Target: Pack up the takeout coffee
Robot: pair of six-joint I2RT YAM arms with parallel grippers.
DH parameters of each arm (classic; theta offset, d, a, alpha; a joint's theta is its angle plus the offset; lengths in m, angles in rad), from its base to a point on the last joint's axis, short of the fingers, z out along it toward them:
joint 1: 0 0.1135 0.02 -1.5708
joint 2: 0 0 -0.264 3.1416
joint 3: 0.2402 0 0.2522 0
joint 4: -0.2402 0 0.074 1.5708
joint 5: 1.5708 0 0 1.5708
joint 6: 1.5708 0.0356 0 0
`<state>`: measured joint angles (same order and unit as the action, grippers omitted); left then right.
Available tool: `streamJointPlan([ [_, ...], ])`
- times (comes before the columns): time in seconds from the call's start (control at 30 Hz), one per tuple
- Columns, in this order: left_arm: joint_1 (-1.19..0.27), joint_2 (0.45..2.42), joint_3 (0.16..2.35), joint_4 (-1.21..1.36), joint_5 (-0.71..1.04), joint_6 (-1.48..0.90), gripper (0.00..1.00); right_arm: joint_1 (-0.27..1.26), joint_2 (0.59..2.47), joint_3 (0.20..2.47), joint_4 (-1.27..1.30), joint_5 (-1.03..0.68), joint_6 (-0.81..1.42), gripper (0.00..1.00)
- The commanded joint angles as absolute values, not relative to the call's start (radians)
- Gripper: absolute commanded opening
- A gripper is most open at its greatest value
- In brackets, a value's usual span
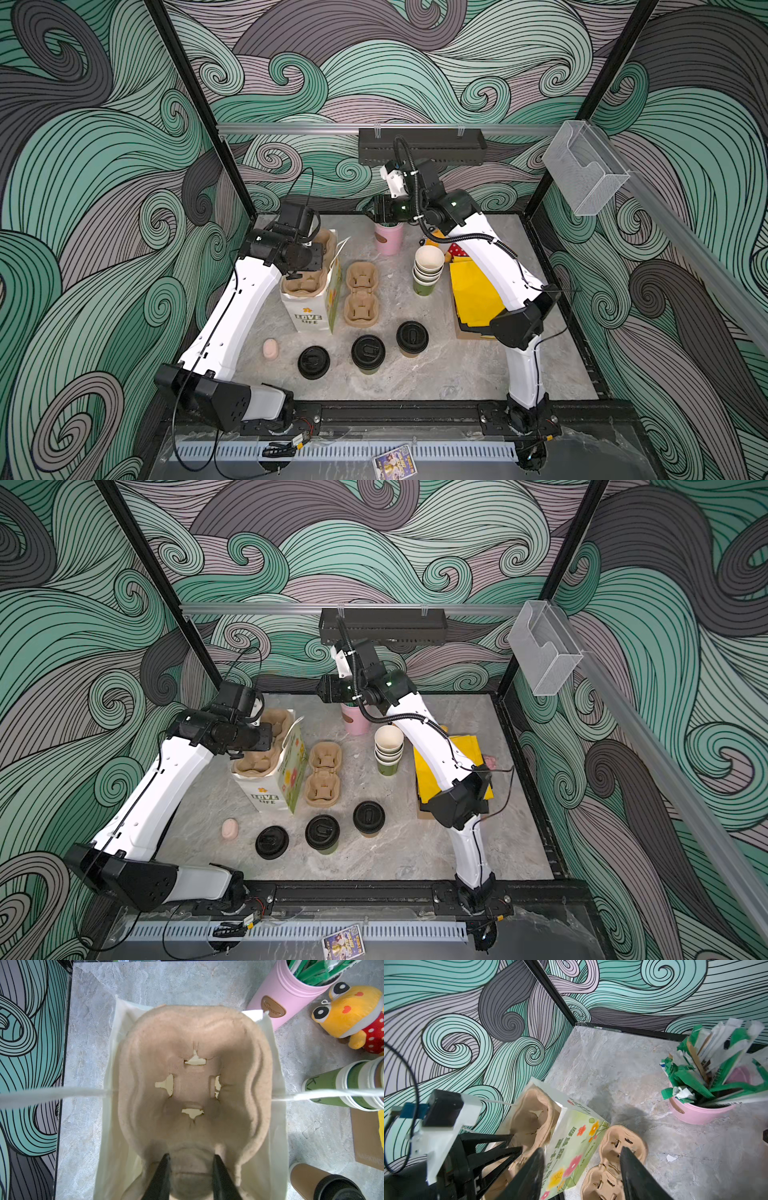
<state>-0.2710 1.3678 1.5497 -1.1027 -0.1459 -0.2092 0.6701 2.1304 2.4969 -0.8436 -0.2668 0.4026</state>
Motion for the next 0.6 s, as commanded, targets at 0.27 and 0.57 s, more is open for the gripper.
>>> streamJointPlan([
  [0.27, -0.276, 1.344, 1.54, -1.111, -0.153, -0.191, 0.05, 0.703, 2.309, 2.585, -0.838, -0.452, 0.457, 0.65],
  [0.57, -0.275, 1.34, 1.537, -1.105, -0.153, -0.194, 0.05, 0.719, 2.322, 2.529, -0.769, -0.476, 0.497, 0.69],
])
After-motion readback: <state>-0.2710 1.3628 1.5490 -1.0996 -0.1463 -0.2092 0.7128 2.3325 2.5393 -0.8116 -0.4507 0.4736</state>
